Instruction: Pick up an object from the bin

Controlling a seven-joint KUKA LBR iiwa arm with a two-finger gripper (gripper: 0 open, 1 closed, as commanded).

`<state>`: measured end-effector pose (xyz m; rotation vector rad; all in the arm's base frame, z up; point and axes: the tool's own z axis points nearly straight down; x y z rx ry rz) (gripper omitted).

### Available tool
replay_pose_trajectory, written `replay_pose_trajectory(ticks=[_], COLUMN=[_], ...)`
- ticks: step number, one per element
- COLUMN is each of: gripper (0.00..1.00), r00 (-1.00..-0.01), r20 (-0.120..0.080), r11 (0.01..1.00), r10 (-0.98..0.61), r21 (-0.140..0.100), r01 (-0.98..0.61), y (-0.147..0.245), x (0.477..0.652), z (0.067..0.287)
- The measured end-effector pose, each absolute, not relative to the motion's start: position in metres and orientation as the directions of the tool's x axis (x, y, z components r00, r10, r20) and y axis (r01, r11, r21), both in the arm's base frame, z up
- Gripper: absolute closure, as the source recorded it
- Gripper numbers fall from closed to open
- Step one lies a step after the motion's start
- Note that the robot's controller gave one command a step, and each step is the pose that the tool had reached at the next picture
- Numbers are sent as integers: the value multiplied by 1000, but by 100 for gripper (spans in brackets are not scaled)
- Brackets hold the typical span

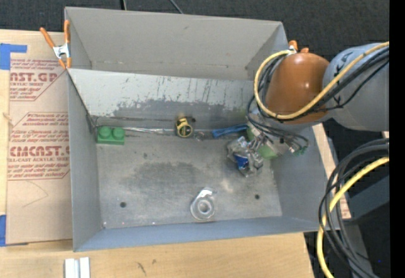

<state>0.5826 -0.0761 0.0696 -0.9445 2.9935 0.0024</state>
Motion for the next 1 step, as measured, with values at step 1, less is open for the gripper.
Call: replay_pose_trajectory(ticks=[1], gripper=[100], r00=[-425], r20=[-3], r11=[425], r10=[-905], r21=[-7], r01=[-905], y=[-136], x=[593], z=[246])
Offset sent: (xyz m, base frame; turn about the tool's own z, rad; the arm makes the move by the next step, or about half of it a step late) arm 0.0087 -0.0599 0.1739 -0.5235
